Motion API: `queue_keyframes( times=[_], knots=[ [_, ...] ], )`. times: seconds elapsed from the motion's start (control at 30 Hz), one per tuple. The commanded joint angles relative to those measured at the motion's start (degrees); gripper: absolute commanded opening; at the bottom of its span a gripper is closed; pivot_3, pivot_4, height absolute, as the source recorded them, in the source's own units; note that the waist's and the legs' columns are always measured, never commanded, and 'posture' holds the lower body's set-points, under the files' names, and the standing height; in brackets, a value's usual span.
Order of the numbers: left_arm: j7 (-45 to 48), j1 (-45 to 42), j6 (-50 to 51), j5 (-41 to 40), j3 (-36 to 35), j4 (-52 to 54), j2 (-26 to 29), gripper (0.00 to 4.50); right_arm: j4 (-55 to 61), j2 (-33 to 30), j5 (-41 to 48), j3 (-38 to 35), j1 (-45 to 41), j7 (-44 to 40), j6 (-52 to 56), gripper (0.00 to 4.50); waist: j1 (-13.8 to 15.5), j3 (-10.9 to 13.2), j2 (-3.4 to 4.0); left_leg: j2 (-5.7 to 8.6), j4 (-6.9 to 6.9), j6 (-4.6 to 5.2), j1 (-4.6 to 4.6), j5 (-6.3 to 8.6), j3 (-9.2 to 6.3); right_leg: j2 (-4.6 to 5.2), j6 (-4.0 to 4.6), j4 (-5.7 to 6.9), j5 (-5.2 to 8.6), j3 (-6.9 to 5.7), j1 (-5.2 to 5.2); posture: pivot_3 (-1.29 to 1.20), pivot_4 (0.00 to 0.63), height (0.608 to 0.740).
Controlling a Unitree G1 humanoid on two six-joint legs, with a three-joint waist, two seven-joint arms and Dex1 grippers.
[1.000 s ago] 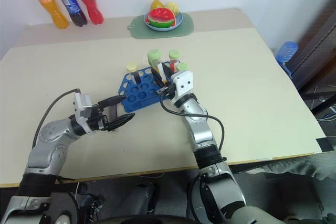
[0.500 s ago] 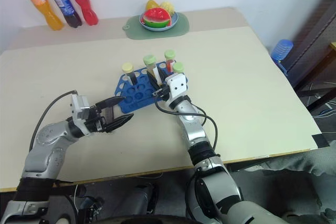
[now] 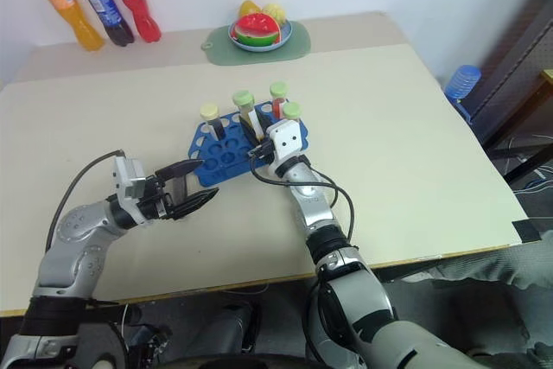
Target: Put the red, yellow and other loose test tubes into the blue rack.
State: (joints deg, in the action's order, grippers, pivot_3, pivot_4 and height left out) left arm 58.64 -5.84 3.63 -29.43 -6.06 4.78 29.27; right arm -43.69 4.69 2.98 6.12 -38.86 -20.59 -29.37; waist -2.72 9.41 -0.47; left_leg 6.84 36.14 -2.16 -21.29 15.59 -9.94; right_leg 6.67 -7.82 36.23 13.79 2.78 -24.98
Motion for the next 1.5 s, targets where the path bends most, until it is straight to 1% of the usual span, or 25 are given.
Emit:
queue_keyframes(
  times=[0.03,0.07,0.13,0.23,0.27,0.37,0.47,0.57,0.63,0.67,0.7,0.83,0.87,0.97,1.0,1.03,1.07,1.13,1.17,1.2,1.23,1.3,1.37,1.43,1.5],
  knots=[
    [-0.1,0.6,0.1,-1.1,-1.2,2.2,0.4,3.83,-1.0,0.3,0.7,-0.6,-0.3,-1.5,-0.2,1.32,0.0,0.0,0.00,0.00,0.00,0.00,0.00,0.00,0.01,0.00,0.00,0.00,0.00,0.00,0.00,0.00,0.150,0.740],
    [-0.2,0.7,0.2,-1.2,-1.3,2.3,0.3,3.83,-0.4,0.2,1.2,-0.6,0.1,-2.3,-0.2,1.83,0.0,0.0,0.00,0.00,0.00,0.00,0.00,0.00,0.01,0.00,0.00,0.00,0.00,0.01,0.01,0.00,0.150,0.740],
    [-0.4,1.0,0.1,-1.2,-1.2,2.5,0.2,3.83,0.7,-0.1,1.0,-0.6,0.8,-2.8,-0.5,2.69,0.1,0.0,0.00,0.00,0.01,0.00,0.00,0.00,0.01,0.00,0.00,0.00,0.00,0.01,0.01,0.00,0.150,0.740],
    [-0.7,1.4,0.1,-1.2,-1.2,2.7,0.0,3.83,2.9,-1.0,-0.5,-0.5,2.1,-1.7,-1.2,4.16,0.1,0.0,0.00,0.00,0.00,0.00,-0.01,0.00,0.01,0.00,0.00,-0.01,0.00,0.02,0.00,0.00,0.150,0.740],
    [-0.8,1.5,0.1,-1.2,-1.2,2.8,0.0,3.83,3.6,-1.2,-0.6,-0.5,2.5,-1.7,-1.1,4.46,0.1,0.0,0.00,0.00,0.01,0.00,-0.01,0.00,0.01,0.00,0.00,-0.01,0.00,0.02,0.00,0.00,0.150,0.740],
    [-1.5,1.8,0.2,-1.4,-1.2,3.2,-0.5,3.83,7.5,-2.2,-0.9,-0.2,4.3,-2.1,-0.6,4.46,0.1,0.0,0.00,0.00,0.00,0.00,-0.01,0.00,0.01,0.00,0.00,-0.01,0.00,0.02,0.00,0.00,0.150,0.740],
    [-3.0,2.4,2.3,-2.8,-2.0,4.4,-0.7,3.83,14.7,-4.2,-1.6,1.0,7.7,-3.1,2.4,4.46,0.2,0.0,0.00,0.00,0.00,0.00,-0.02,0.00,0.01,0.00,0.00,-0.01,0.00,0.02,0.00,0.00,0.150,0.740],
    [-6.0,3.6,10.8,-9.2,-4.2,8.4,0.5,3.83,27.5,-7.6,-1.0,3.1,14.1,-6.4,9.7,4.46,0.2,0.0,0.00,0.00,0.00,0.01,-0.03,0.01,-0.01,0.00,0.00,-0.02,0.00,0.02,0.00,0.00,0.150,0.740],
    [-7.7,4.3,17.2,-14.1,-5.7,10.6,1.7,3.83,33.9,-9.6,-0.1,3.9,17.6,-7.9,14.1,4.46,0.2,0.0,0.00,0.00,0.02,0.02,-0.05,0.02,-0.01,0.00,0.00,-0.02,0.00,0.02,-0.01,0.00,0.150,0.740],
    [-10.1,4.8,20.3,-16.4,-7.0,12.3,2.2,3.83,37.7,-11.4,0.1,4.1,20.4,-9.0,16.3,4.46,0.3,0.0,0.00,0.00,0.02,0.03,-0.06,0.02,0.00,0.00,0.00,-0.01,0.00,0.02,-0.01,0.00,0.150,0.740],
    [-12.7,5.4,23.0,-17.2,-8.0,13.9,2.9,3.83,41.3,-13.4,0.2,4.1,23.1,-9.9,18.1,4.46,0.3,0.0,0.00,0.00,0.03,0.11,-0.06,0.07,-0.01,0.00,0.00,0.00,0.00,0.03,-0.01,0.00,0.150,0.740],
    [-28.9,5.6,32.4,-18.0,-11.9,21.1,3.8,3.83,55.5,-21.4,3.4,1.3,33.4,-12.9,25.7,4.46,1.0,0.0,-0.01,0.00,0.05,0.30,-0.04,0.18,0.00,0.01,0.00,-0.06,0.01,0.03,0.05,0.00,0.150,0.740],
    [-32.3,5.3,35.3,-19.8,-13.0,22.6,3.8,3.83,57.9,-23.6,3.8,0.5,35.1,-13.8,26.7,4.46,1.4,0.0,-0.01,0.01,0.07,0.31,-0.04,0.19,0.01,0.02,-0.01,-0.07,0.01,0.03,0.07,0.00,0.150,0.740],
    [-46.5,3.9,45.6,-35.0,-17.2,25.8,3.8,3.83,65.3,-31.5,7.7,-3.6,40.0,-18.3,30.7,4.46,2.1,0.0,-0.02,0.00,0.10,0.36,-0.01,0.22,0.03,0.02,-0.01,-0.07,0.00,0.04,0.12,0.00,0.150,0.740],
    [-52.8,3.8,48.5,-42.5,-17.7,25.7,4.8,3.83,66.8,-34.3,8.3,-4.9,41.3,-20.1,31.0,4.46,2.1,0.0,-0.05,0.00,0.12,0.38,0.00,0.23,0.02,0.03,-0.01,-0.08,0.01,0.04,0.15,0.00,0.150,0.740],
    [-58.4,3.6,50.7,-47.2,-17.8,25.8,5.7,3.83,67.8,-36.5,8.8,-6.0,42.2,-21.3,31.1,4.46,2.2,0.0,-0.06,0.00,0.14,0.39,0.03,0.24,0.02,0.04,-0.01,-0.09,0.01,0.04,0.21,0.00,0.150,0.740],
    [-64.8,3.2,51.3,-52.6,-17.4,25.7,6.4,3.83,68.4,-38.2,9.5,-7.3,42.8,-22.0,31.4,4.46,2.2,0.0,-0.09,0.00,0.15,0.40,0.07,0.25,0.01,0.04,-0.02,-0.10,0.01,0.04,0.27,0.00,0.150,0.740],
    [-77.9,3.1,53.9,-67.5,-12.4,22.5,14.7,3.83,69.0,-40.1,11.2,-9.6,43.6,-22.7,32.4,4.46,2.3,0.1,-0.28,0.00,0.13,0.40,0.17,0.25,0.02,0.04,-0.02,-0.11,0.01,0.04,0.35,0.00,0.150,0.740],
    [-82.0,2.8,54.1,-73.1,-10.3,21.2,18.0,3.83,69.2,-40.6,11.7,-10.0,43.8,-22.8,32.8,4.46,2.2,0.1,-0.34,-0.04,0.13,0.38,0.20,0.26,-0.02,0.04,-0.02,-0.08,0.02,0.03,0.37,0.00,0.150,0.740],
    [-85.3,1.7,53.4,-76.1,-8.7,21.0,20.0,3.83,69.2,-41.2,12.1,-10.5,44.4,-23.5,32.6,4.46,2.3,0.1,-0.32,-0.08,0.12,0.37,0.21,0.26,-0.01,0.00,-0.02,-0.11,0.02,0.03,0.37,0.00,0.150,0.740],
    [-87.4,0.8,52.3,-78.1,-7.8,20.9,21.4,3.83,69.4,-41.5,12.0,-10.5,44.7,-23.9,32.6,4.46,2.3,0.1,-0.31,-0.07,0.11,0.36,0.25,0.28,0.03,0.01,-0.01,-0.10,0.02,0.05,0.39,0.00,0.150,0.740],
    [-91.9,-2.4,53.6,-77.2,-3.8,19.7,24.7,3.83,69.1,-41.9,12.3,-10.8,45.3,-24.5,32.2,4.46,2.5,0.1,-0.37,-0.04,0.10,0.37,0.25,0.28,0.08,0.03,-0.01,-0.13,0.02,0.06,0.40,0.00,0.150,0.740],
    [-97.4,-5.4,53.3,-79.9,0.0,17.4,27.2,3.83,68.7,-42.1,12.1,-10.9,45.5,-24.9,31.8,4.46,2.9,0.1,-0.36,-0.04,0.13,0.36,0.25,0.28,0.10,0.01,-0.01,-0.13,0.02,0.06,0.42,0.00,0.150,0.740],
    [-101.7,-8.1,52.1,-82.9,2.3,15.2,28.4,3.83,68.9,-41.8,12.2,-10.9,45.2,-24.6,32.3,4.46,3.2,0.1,-0.36,-0.04,0.11,0.36,0.30,0.28,0.17,0.01,-0.01,-0.13,0.02,0.11,0.42,0.00,0.150,0.740],
    [-104.7,-10.3,51.8,-83.6,3.6,13.5,28.3,3.83,68.8,-41.7,12.0,-11.0,45.2,-24.4,32.2,4.46,3.4,0.1,-0.36,-0.04,0.10,0.36,0.30,0.28,0.18,0.01,-0.01,-0.14,0.02,0.12,0.42,0.00,0.150,0.740]
  ],
)
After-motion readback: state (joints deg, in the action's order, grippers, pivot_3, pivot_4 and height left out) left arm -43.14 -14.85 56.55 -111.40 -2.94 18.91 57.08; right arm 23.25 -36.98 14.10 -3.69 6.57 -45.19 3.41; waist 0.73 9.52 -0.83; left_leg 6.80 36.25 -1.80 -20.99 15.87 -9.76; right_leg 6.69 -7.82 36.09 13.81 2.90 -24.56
